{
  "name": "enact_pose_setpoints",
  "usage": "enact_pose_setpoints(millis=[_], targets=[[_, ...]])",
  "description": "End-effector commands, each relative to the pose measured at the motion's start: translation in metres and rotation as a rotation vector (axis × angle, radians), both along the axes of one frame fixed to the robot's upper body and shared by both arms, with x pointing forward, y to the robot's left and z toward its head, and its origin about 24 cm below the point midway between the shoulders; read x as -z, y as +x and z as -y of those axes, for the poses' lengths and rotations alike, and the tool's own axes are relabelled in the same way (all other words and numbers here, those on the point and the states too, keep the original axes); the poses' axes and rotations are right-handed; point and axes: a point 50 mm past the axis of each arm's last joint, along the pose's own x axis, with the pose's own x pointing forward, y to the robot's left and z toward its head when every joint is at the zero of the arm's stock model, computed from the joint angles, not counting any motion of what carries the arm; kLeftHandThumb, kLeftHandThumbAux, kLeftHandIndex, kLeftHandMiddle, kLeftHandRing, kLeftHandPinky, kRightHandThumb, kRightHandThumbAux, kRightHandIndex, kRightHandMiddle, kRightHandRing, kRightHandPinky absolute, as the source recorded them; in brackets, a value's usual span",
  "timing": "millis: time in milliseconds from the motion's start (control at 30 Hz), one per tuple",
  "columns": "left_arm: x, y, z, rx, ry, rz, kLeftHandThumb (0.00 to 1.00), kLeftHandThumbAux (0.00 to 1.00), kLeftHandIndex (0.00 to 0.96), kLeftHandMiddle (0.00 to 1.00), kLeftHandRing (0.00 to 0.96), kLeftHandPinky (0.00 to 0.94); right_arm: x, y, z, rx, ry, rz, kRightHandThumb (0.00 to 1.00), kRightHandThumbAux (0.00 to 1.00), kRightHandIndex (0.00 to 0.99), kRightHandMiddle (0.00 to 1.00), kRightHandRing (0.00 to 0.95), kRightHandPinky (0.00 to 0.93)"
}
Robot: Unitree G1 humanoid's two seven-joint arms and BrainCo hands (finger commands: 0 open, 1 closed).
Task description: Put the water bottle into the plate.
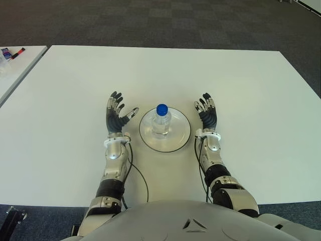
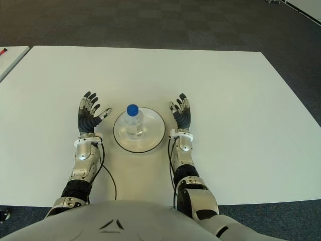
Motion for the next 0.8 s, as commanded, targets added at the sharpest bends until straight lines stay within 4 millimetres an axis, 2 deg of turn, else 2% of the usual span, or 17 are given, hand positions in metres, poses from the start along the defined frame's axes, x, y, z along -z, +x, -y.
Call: enact_pose_setpoints(millis=[33, 433, 800], targets=[[0.005, -0.002, 0.005, 0.006, -0.100, -0.047, 0.069, 0.998, 0.147, 0.175, 0.157, 0.183, 0.019, -0.017, -0.015, 0.002, 0.051, -0.093, 0.072, 0.756, 0.098, 0.098, 0.095, 0.141], [0.012, -0.005, 0.008, 0.064, -0.143, -0.130, 0.136, 0.998, 0.161, 0.190, 0.167, 0.183, 0.018, -0.017, -0.016, 0.002, 0.057, -0.086, 0.070, 0.753, 0.097, 0.097, 0.093, 0.137], [0.015, -0.006, 0.007, 0.068, -0.150, -0.187, 0.096, 0.998, 0.145, 0.174, 0.156, 0.179, 0.017, -0.017, -0.016, 0.007, 0.045, -0.079, 0.060, 0.754, 0.103, 0.103, 0.098, 0.143]])
